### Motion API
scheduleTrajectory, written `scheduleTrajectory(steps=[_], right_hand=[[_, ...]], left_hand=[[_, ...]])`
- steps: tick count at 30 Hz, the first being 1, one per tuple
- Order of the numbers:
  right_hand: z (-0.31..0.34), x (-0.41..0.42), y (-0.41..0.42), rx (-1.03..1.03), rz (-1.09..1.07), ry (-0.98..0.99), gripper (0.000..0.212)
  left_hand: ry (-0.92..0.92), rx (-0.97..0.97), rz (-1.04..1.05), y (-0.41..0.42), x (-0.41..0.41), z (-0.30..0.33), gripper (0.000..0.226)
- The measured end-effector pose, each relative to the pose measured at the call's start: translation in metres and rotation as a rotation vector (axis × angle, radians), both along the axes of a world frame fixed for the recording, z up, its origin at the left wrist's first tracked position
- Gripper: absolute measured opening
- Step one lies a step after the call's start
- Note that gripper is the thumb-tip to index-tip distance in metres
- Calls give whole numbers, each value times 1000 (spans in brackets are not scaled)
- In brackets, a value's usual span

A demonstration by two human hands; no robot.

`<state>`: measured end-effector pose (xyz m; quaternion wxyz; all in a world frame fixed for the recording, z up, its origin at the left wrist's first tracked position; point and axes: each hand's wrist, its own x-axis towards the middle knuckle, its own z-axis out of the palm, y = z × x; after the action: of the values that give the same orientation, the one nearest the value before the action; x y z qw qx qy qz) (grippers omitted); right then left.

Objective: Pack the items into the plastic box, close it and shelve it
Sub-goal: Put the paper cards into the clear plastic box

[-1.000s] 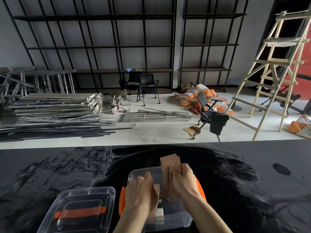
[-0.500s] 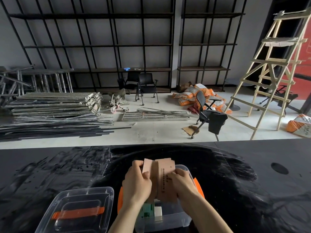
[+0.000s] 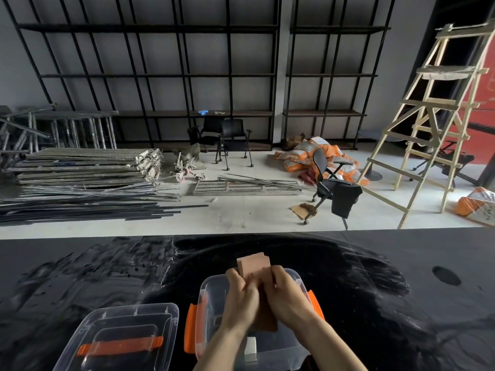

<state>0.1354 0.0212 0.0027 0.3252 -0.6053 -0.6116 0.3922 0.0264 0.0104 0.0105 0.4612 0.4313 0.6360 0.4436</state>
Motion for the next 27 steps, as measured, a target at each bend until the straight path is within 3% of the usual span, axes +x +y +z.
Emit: scheduleTrajectory(steps=[4, 8, 11, 13, 16, 23, 27], right_hand=[[4, 17, -1, 99, 117, -234, 21], [1, 63, -3, 354, -208, -263, 31], [-15, 77, -8, 147, -136, -288, 44], [-28, 72, -15, 37, -88, -178, 33], [-38, 60, -23, 56, -198, -20, 21], [-41, 50, -28, 52, -288, -27, 30], [-42, 52, -27, 45, -250, -48, 30]], left_hand=[[-85, -42, -133, 2, 9, -7, 11], [-8, -169, -146, -4, 9, -13, 21], [40, -321, -133, -8, 14, -11, 25], [100, -374, -169, -4, 19, -14, 37], [190, -435, -236, 6, 31, -22, 50], [283, -472, -276, 18, 57, -28, 50], [157, -471, -258, 17, 53, -40, 51]])
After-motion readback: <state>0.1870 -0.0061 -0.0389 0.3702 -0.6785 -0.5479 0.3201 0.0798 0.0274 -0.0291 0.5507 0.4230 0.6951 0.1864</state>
